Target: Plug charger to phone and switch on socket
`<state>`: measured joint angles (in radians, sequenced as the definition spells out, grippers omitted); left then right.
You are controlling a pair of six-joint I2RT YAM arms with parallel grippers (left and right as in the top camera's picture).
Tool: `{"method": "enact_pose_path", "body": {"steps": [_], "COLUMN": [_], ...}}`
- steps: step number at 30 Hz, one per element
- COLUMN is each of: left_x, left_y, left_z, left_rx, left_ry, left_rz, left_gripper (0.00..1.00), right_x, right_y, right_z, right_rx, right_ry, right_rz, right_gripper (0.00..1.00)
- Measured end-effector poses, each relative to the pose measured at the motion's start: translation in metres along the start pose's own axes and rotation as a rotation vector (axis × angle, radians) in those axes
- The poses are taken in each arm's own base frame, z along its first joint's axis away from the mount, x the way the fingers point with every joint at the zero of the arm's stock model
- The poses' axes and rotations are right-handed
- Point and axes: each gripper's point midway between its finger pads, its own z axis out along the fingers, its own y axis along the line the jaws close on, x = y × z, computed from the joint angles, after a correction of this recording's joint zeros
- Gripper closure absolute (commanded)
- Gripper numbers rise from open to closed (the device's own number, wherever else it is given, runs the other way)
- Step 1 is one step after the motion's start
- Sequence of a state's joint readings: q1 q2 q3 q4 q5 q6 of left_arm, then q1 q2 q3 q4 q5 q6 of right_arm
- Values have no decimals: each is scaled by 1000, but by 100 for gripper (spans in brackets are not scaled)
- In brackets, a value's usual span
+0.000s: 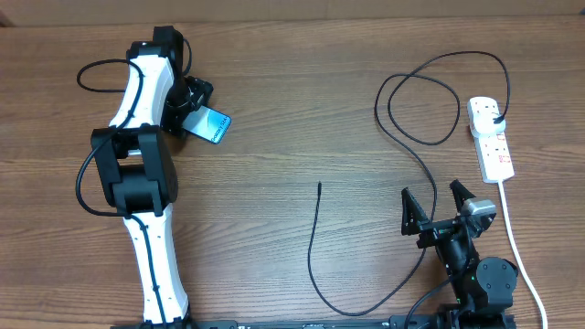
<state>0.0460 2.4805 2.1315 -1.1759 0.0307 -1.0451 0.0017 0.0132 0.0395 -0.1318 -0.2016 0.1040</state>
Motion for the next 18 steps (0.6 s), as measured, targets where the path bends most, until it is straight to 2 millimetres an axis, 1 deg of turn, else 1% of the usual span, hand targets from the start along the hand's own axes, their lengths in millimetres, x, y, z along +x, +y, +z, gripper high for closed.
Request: {"method": "enact_pose_path", "body": {"steps": [18], "left_x": [5], "left_y": [-3], "left_z": [0], "left_rx": [-11], "left_ry": [-21], "left_rz": [20], "left_gripper": [0], "right_x": [0], "right_y": [0], "right_z": [0], "right_rx": [0], "right_ry": [0], "right_rz": [0], "right_gripper": [0]}}
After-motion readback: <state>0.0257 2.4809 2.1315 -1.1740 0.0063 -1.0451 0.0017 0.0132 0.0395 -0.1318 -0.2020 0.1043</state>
